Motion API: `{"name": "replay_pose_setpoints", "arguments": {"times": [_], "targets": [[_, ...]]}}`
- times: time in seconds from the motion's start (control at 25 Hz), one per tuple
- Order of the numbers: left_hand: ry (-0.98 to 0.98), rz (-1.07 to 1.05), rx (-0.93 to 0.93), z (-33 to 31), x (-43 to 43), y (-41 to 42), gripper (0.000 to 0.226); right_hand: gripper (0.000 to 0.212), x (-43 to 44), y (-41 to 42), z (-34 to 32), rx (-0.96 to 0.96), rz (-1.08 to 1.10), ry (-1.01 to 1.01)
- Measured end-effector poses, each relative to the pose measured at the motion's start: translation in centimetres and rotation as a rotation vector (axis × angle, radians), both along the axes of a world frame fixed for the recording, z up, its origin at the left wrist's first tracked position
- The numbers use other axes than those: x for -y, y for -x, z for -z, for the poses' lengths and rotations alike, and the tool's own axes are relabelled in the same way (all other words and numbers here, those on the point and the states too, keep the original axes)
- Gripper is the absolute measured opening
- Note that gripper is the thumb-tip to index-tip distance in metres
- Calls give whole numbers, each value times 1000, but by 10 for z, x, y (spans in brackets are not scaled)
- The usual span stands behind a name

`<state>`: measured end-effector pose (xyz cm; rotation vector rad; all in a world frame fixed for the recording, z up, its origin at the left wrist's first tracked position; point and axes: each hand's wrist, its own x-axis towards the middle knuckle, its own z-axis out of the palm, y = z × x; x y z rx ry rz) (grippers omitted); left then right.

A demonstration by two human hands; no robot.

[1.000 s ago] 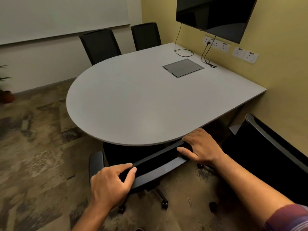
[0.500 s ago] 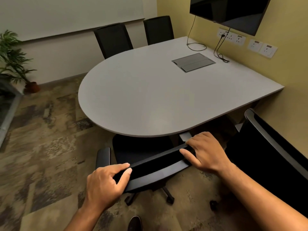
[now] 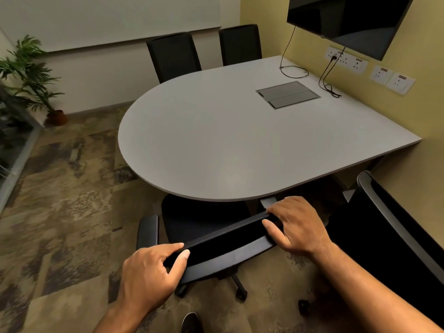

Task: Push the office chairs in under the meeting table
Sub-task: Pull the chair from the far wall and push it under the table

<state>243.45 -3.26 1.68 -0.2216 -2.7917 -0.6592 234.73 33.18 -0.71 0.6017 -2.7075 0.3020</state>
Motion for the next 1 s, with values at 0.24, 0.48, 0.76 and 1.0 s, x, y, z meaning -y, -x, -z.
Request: {"name": "replay_pose_setpoints", "arguments": {"times": [0.24, 0.48, 0.76, 1.0], "targets": [[-77, -71, -89, -1, -2, 39, 43, 61, 9, 62, -7, 52, -43, 10], [-101, -60, -75, 2, 35, 101, 38, 61, 38, 92, -8, 61, 11, 28], [-88, 38, -20, 7, 81, 137, 35, 57, 69, 97, 0, 22, 83, 34], [-54, 91, -13, 3, 113, 156, 37, 56, 100, 93, 3, 24, 143, 28]]}}
